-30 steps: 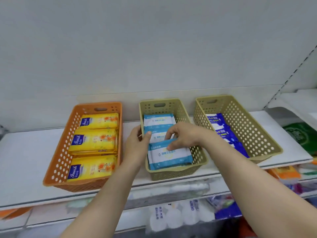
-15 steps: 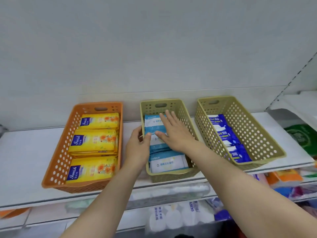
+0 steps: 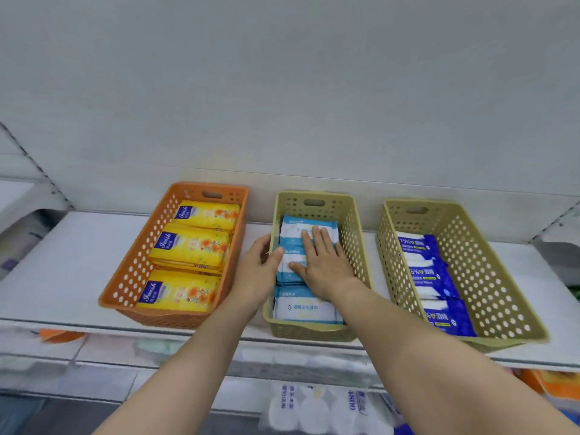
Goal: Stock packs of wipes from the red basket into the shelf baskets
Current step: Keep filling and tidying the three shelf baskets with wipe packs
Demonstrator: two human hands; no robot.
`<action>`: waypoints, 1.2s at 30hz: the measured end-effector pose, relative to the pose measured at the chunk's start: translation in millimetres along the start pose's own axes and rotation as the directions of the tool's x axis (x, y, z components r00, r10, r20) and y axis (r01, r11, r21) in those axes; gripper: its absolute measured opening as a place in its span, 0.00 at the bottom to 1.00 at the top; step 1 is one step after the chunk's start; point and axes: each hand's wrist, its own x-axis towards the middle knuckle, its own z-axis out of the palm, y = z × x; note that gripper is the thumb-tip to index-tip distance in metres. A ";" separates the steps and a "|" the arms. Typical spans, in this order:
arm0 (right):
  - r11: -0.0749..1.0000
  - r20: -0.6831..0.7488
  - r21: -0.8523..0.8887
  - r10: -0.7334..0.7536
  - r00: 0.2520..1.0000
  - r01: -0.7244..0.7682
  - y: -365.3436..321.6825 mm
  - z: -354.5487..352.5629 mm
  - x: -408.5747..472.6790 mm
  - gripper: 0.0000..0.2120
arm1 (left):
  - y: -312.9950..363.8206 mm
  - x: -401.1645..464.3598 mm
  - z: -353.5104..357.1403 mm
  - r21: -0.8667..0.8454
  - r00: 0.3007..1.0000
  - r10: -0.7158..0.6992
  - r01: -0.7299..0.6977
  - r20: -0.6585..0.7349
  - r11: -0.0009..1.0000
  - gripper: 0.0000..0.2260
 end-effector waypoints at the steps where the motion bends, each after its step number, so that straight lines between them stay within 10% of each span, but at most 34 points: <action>1: 1.000 -0.002 -0.005 0.000 1.000 0.000 0.7 0.3 1.5 0.37 | 0.3 0.0 0.4 0.020 1.000 0.003 -0.003 -0.003 1.000 0.15; 11: 0.999 0.094 0.044 -0.001 0.996 -0.004 -3.9 -51.9 5.7 0.33 | 33.9 5.2 -22.4 0.517 0.978 0.202 -0.150 -0.045 0.843 0.23; 17: 0.972 -0.201 0.156 -0.145 0.969 0.178 -47.7 -149.1 -22.6 0.23 | 82.1 -13.5 -119.5 0.671 0.889 0.451 -0.284 -0.084 0.685 0.20; 26: 0.840 -0.637 0.082 -0.369 0.676 0.536 -218.5 -175.8 -102.0 0.20 | 49.8 -114.6 -303.2 0.684 0.790 0.530 -0.203 -0.308 0.701 0.19; 36: 0.733 -0.504 0.069 -0.559 0.658 0.677 -465.7 -72.3 -133.4 0.22 | -50.5 -217.2 -513.3 0.706 0.796 0.433 -0.010 -0.423 0.708 0.21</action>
